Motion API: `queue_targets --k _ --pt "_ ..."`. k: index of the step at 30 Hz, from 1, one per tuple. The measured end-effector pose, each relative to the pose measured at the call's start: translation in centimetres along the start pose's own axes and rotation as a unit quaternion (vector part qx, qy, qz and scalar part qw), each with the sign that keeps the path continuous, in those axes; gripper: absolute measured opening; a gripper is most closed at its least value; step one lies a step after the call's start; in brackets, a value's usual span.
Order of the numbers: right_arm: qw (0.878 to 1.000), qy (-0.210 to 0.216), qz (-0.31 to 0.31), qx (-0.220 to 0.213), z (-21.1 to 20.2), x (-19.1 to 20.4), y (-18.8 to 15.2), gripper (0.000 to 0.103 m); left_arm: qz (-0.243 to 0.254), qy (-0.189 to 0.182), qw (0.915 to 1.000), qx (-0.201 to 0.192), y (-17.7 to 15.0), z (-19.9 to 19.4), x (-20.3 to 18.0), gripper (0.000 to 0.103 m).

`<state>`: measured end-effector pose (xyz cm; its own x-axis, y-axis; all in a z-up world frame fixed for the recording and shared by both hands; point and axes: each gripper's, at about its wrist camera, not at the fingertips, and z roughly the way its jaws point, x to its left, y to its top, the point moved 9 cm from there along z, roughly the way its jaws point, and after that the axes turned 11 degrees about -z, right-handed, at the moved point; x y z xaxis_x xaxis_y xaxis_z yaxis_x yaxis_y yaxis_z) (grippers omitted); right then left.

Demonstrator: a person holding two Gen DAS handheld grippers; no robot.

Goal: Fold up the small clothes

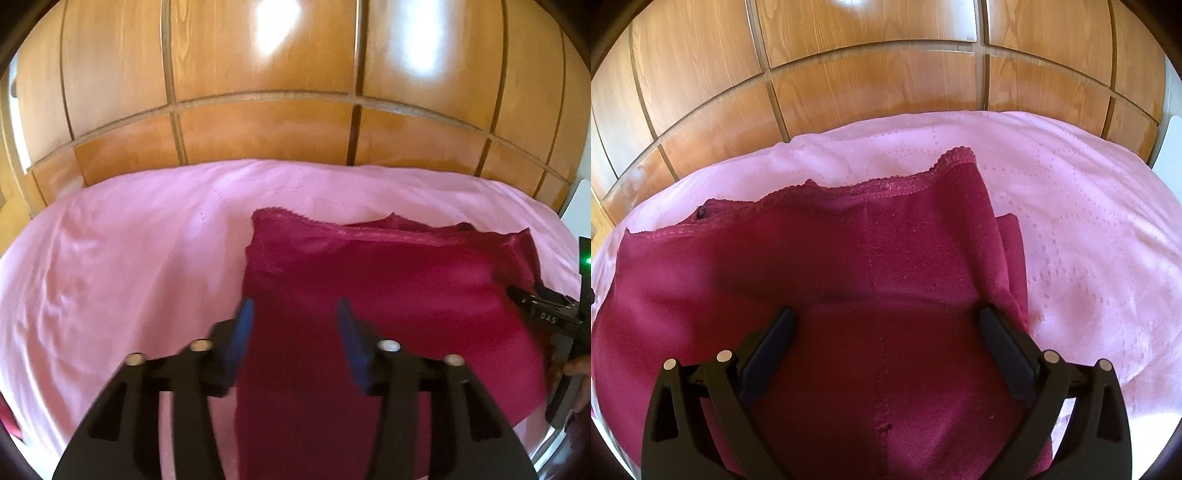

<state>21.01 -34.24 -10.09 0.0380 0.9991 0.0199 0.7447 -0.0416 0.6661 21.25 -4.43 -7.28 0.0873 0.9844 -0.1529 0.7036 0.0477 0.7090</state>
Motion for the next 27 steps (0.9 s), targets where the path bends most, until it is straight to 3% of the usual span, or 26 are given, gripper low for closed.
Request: queue_targets --k 20,27 --pt "1.000 0.008 0.002 0.005 -0.1 0.3 0.2 0.100 0.040 0.002 0.9988 0.029 -2.4 1.4 -2.6 0.049" --pt "0.999 0.036 0.010 0.008 -2.8 -0.4 0.5 0.100 0.040 0.006 0.9979 0.051 -3.5 2.1 -2.0 0.049"
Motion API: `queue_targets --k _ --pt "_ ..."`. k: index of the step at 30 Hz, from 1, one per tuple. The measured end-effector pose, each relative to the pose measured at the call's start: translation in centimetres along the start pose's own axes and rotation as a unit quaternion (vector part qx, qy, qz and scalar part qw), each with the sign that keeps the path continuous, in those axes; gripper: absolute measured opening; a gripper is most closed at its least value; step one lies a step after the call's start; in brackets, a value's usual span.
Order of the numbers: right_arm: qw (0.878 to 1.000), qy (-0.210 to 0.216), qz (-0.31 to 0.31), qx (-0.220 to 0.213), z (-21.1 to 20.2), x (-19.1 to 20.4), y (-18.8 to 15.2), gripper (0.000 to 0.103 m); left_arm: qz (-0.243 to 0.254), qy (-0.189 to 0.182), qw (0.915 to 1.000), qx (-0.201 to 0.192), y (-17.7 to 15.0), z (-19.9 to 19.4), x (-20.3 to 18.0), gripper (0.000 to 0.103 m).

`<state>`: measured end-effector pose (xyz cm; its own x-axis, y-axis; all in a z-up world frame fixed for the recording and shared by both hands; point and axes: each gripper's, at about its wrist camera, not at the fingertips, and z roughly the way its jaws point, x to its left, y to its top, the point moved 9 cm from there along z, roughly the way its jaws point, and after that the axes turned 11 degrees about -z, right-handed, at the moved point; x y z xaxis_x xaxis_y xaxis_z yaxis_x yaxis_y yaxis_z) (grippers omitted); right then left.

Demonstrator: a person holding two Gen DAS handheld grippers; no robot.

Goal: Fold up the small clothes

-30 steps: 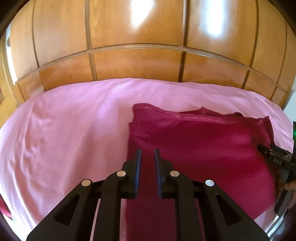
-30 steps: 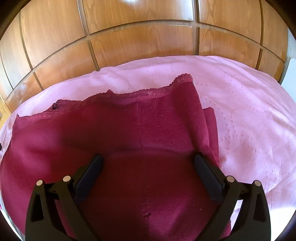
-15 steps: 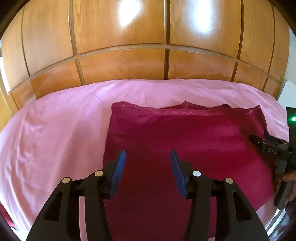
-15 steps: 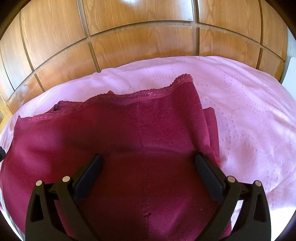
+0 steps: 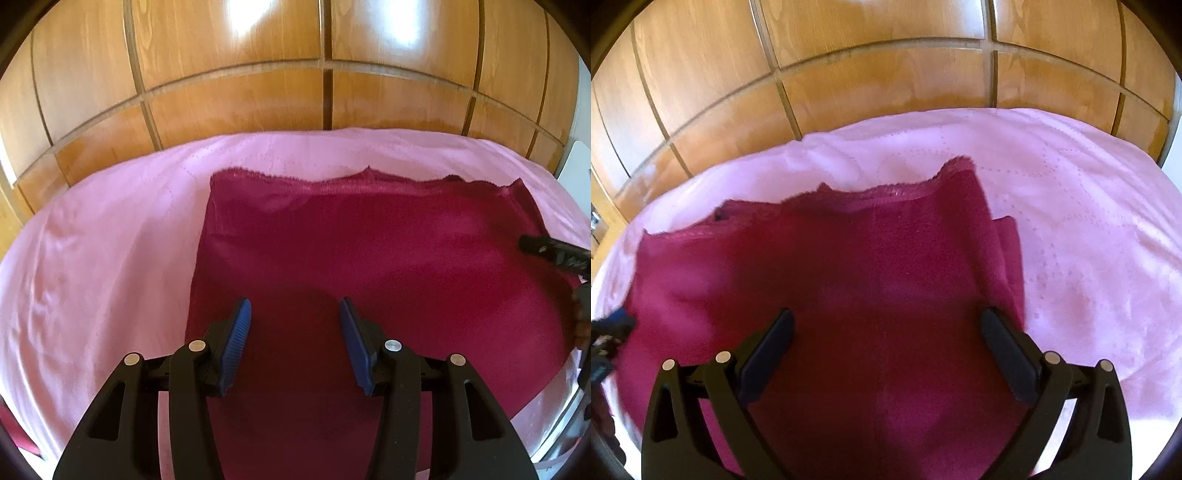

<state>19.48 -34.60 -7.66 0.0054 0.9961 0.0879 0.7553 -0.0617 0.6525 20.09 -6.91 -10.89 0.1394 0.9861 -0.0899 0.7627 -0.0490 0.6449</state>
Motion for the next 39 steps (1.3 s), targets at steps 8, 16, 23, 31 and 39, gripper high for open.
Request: queue_targets --k 8,16,23,31,39 --pt "0.998 -0.005 0.056 -0.015 -3.9 -3.3 -2.0 0.099 -0.052 0.011 0.9981 -0.029 0.8 -2.1 3.1 0.061" --pt "0.999 -0.005 0.046 -0.011 -5.0 -1.6 -3.3 0.100 -0.156 -0.031 0.9865 0.039 -0.2 -1.0 8.5 0.061" --pt "0.995 0.006 0.102 -0.010 -5.2 -4.1 -3.9 0.100 -0.093 0.025 0.9951 0.022 -2.0 -1.2 8.8 0.061" --pt "0.986 0.051 0.157 0.022 -2.6 -5.9 -6.4 0.100 -0.127 -0.007 0.9916 -0.020 -1.1 -4.1 8.6 0.061" --pt "0.992 0.005 0.120 -0.031 -4.4 -7.1 -1.1 0.094 -0.096 -0.014 0.9951 -0.018 -1.8 -4.2 7.0 0.061"
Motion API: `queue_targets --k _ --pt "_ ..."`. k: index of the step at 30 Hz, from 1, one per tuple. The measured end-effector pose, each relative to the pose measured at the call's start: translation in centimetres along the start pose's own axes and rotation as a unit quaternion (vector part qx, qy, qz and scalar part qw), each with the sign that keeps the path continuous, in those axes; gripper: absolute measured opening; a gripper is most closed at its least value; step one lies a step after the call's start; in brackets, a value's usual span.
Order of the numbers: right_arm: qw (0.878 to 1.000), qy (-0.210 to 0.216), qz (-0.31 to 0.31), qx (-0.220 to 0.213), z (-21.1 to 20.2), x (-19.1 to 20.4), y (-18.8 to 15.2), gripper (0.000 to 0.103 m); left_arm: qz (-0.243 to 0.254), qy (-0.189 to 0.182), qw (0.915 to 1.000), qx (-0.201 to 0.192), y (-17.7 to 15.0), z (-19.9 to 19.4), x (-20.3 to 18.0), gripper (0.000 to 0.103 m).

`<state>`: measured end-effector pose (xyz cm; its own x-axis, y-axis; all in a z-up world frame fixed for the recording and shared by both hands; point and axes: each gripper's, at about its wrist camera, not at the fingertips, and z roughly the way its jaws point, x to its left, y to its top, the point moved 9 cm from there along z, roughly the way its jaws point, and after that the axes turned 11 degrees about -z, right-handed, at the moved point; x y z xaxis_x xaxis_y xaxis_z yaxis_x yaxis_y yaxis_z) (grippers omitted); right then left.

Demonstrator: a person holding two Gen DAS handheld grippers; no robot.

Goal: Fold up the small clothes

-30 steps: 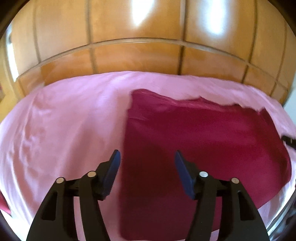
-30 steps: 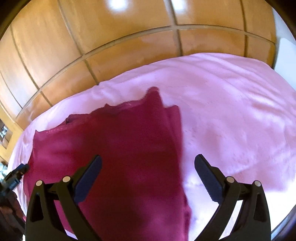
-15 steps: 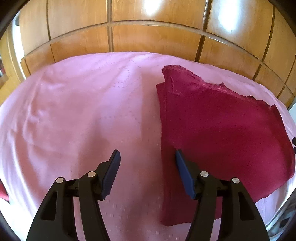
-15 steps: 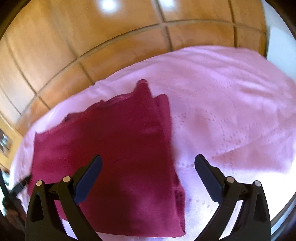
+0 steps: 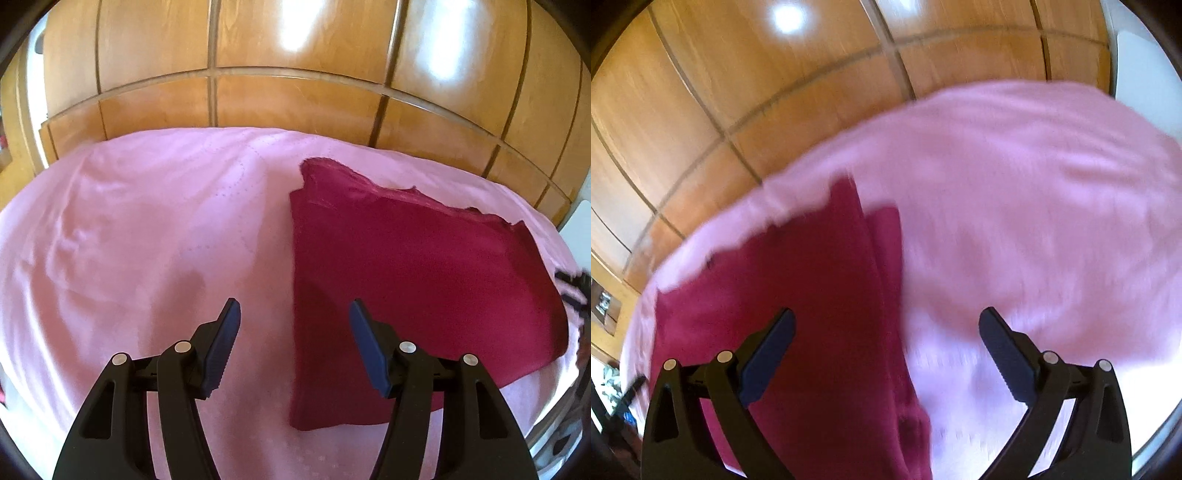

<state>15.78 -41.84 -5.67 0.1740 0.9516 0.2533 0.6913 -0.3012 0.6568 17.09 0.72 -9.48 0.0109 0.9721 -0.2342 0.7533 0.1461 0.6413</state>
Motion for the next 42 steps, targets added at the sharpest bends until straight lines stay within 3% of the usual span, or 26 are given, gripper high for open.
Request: queue_targets --k 4,6,7,8,9,10,13,15,17,18,20,21,23,25,28,30,34,38,40,42 --pt "1.000 -0.006 -0.021 0.001 2.5 1.0 3.5 0.071 0.019 -0.020 0.9996 -0.001 -0.5 0.0 -1.6 0.061" --pt "1.000 0.001 -0.023 0.014 4.3 1.5 4.7 0.067 0.033 -0.027 0.9991 0.000 -0.8 -0.1 -2.5 0.061" --pt "0.999 0.004 -0.028 0.027 5.4 1.9 5.1 0.060 0.041 -0.032 0.9987 0.000 -0.9 -0.1 -2.9 0.061" --pt "0.998 -0.002 -0.043 0.053 6.9 2.2 5.0 0.052 0.051 -0.036 0.9981 0.000 -1.0 0.0 -3.4 0.061" --pt "0.995 -0.016 -0.059 0.073 7.8 2.3 4.8 0.019 0.056 -0.037 0.9977 0.000 -1.0 0.1 -3.7 0.061" --pt "0.994 -0.024 -0.072 0.083 8.2 2.4 4.8 0.007 0.062 -0.038 0.9973 0.000 -1.0 0.2 -4.0 0.061" --pt "0.996 -0.032 -0.067 0.053 7.6 2.1 6.3 0.006 0.077 -0.033 0.9965 0.002 -1.0 0.9 -4.5 0.061" --pt "0.993 -0.063 -0.065 0.071 8.7 0.8 5.7 0.006 0.071 -0.029 0.9969 0.020 -1.2 2.2 -4.3 0.063" --pt "0.990 -0.071 -0.068 0.099 10.6 0.2 4.4 0.007 0.071 -0.002 0.9970 0.033 -1.2 3.6 -3.9 0.076" --pt "0.991 -0.070 -0.069 0.095 10.9 0.2 4.5 0.014 0.067 0.009 0.9969 0.040 -1.2 4.1 -3.7 0.079" --pt "0.992 -0.070 -0.059 0.086 10.1 -0.1 4.5 0.039 0.033 0.001 0.9971 0.069 -1.3 5.1 -3.1 0.079" --pt "0.993 -0.069 -0.053 0.084 9.4 -0.5 4.4 0.058 0.003 -0.011 0.9968 0.079 -1.3 5.1 -2.7 0.079" --pt "0.995 -0.048 -0.047 0.074 7.6 -1.1 4.1 0.062 -0.020 -0.024 0.9962 0.081 -1.1 4.8 -2.2 0.079" --pt "0.997 -0.009 -0.027 0.077 6.1 -1.6 3.0 0.074 -0.012 -0.015 0.9980 0.060 -0.8 3.9 -1.9 0.079" --pt "0.992 0.082 0.018 0.096 4.6 -1.1 0.0 0.084 0.002 -0.010 0.9994 0.032 -0.5 2.4 -1.8 0.079" --pt "0.985 0.129 0.043 0.103 3.6 -0.6 -2.4 0.084 -0.003 -0.012 0.9997 0.022 -0.4 1.7 -1.5 0.079" --pt "0.978 0.177 0.071 0.088 1.7 0.4 -4.6 0.084 -0.006 0.002 1.0000 0.005 -0.1 0.1 -0.7 0.079" --pt "0.971 0.212 0.056 0.092 0.2 3.0 -5.9 0.080 -0.001 0.004 0.9999 -0.010 0.1 -1.3 -0.6 0.079" --pt "0.975 0.198 0.038 0.098 0.3 4.0 -6.3 0.071 0.001 -0.018 0.9998 -0.001 -0.3 -1.4 -1.3 0.079" --pt "0.977 0.185 0.029 0.102 0.3 4.6 -6.3 0.051 0.010 -0.038 0.9992 0.011 -1.0 -1.4 -2.3 0.069"
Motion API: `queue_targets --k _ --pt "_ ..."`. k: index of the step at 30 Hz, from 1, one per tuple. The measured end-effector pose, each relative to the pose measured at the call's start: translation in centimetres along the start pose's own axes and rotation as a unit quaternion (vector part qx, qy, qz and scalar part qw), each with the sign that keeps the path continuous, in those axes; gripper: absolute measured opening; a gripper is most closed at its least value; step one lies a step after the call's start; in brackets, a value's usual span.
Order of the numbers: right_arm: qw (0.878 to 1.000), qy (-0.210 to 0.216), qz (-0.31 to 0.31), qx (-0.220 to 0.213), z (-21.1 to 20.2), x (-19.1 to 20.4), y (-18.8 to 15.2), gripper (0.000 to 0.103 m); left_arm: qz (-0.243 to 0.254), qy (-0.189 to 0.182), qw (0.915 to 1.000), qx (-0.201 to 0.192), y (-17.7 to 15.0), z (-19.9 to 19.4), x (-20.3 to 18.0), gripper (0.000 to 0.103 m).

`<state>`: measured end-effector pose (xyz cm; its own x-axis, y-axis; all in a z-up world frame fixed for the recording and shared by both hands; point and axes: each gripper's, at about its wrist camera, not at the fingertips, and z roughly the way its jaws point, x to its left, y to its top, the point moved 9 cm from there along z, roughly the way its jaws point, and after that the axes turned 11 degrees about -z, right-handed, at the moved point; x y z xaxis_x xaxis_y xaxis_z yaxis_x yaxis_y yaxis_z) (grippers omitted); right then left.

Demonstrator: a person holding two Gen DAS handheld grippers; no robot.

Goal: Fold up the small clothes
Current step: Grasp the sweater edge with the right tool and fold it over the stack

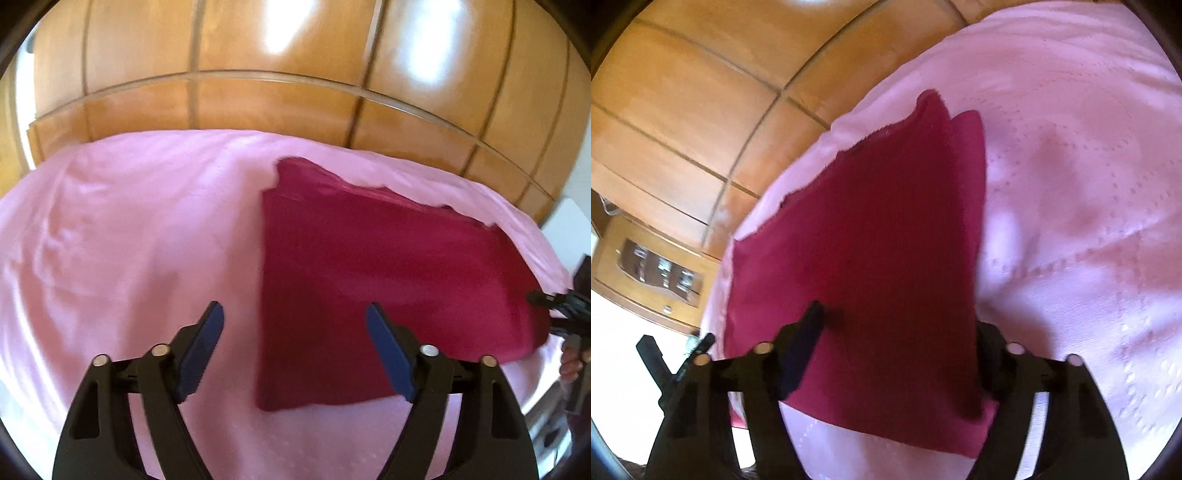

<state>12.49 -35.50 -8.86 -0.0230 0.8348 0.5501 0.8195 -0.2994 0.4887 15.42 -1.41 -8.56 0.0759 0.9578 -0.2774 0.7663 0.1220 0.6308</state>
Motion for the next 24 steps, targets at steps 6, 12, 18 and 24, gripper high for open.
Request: queue_targets --k 6,12,18,24 --pt "1.000 -0.015 -0.020 -0.016 -1.1 2.4 1.0 0.029 0.022 -0.056 0.9971 0.046 -1.9 1.6 -2.3 0.027" --pt "0.997 0.004 -0.068 -0.042 -2.6 8.4 2.8 0.027 -0.012 -0.086 0.9933 0.076 -1.9 3.2 -1.7 0.027" --pt "0.991 0.035 -0.115 -0.051 -1.2 15.6 5.3 0.027 -0.054 -0.135 0.9847 0.097 -1.4 3.3 -1.3 0.027" --pt "0.979 0.081 -0.186 -0.026 2.8 24.2 5.7 0.026 -0.101 -0.177 0.9717 0.120 -1.4 4.0 -0.7 0.027"
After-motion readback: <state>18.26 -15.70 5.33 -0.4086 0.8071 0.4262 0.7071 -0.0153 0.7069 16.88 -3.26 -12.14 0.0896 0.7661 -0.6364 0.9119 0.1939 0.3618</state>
